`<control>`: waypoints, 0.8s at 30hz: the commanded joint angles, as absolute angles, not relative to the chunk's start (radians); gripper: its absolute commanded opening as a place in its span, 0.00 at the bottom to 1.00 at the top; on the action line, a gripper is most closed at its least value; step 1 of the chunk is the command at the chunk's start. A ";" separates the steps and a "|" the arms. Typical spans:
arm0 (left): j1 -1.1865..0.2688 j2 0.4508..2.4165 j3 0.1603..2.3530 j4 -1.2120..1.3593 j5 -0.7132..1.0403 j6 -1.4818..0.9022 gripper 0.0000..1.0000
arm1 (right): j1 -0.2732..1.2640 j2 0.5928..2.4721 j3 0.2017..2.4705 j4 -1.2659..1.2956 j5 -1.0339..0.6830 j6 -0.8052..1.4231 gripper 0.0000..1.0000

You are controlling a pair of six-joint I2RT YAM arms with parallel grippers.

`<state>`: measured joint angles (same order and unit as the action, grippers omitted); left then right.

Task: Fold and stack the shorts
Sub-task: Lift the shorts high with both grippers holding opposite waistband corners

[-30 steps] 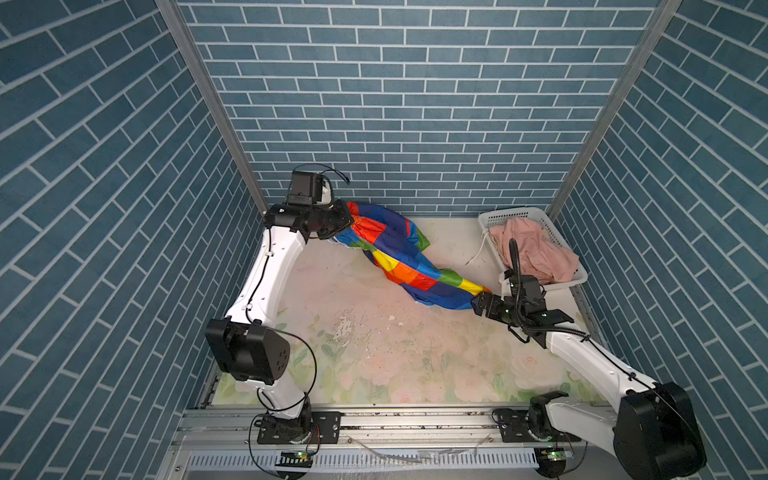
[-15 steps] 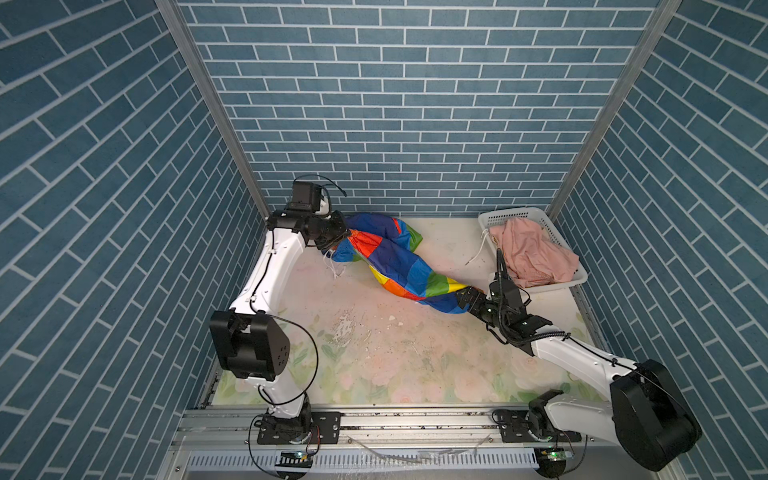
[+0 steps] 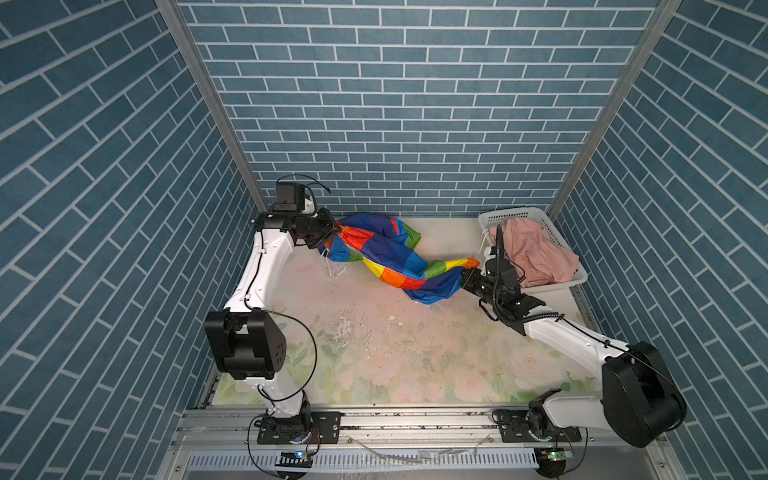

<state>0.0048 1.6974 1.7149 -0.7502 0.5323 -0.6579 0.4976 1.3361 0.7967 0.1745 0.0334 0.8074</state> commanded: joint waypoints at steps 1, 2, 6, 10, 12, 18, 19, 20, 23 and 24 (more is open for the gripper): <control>0.079 1.630 1.755 -0.749 0.569 -0.657 0.00 | 0.476 1.337 0.887 0.099 0.041 0.690 0.00; 0.101 1.618 1.754 -0.744 0.570 -0.662 0.00 | 0.468 1.333 0.922 0.076 0.043 0.671 0.00; 0.156 1.629 1.776 -0.671 0.560 -0.716 0.00 | 0.382 1.349 1.066 0.006 0.015 0.623 0.00; 0.156 1.754 1.881 -0.645 0.623 -0.773 0.00 | 0.269 1.475 1.239 -0.032 -0.054 0.626 0.00; 0.157 1.796 1.937 -0.638 0.610 -0.776 0.00 | 0.225 1.539 1.318 -0.032 -0.108 0.629 0.00; 0.161 1.898 2.237 -0.622 0.566 -0.781 0.00 | 0.142 1.594 1.573 -0.055 -0.232 0.607 0.00; 0.164 1.944 2.362 -0.662 0.581 -0.786 0.00 | 0.128 1.594 1.633 -0.091 -0.241 0.602 0.00; 0.166 1.987 2.476 -0.692 0.602 -0.797 0.00 | 0.114 1.588 1.679 -0.120 -0.248 0.596 0.00; 0.174 1.936 2.498 -0.533 0.638 -0.902 0.00 | 0.076 1.502 1.735 -0.133 -0.259 0.568 0.00; 0.174 1.885 2.461 -0.452 0.642 -0.919 0.00 | 0.066 1.456 1.732 -0.127 -0.253 0.554 0.00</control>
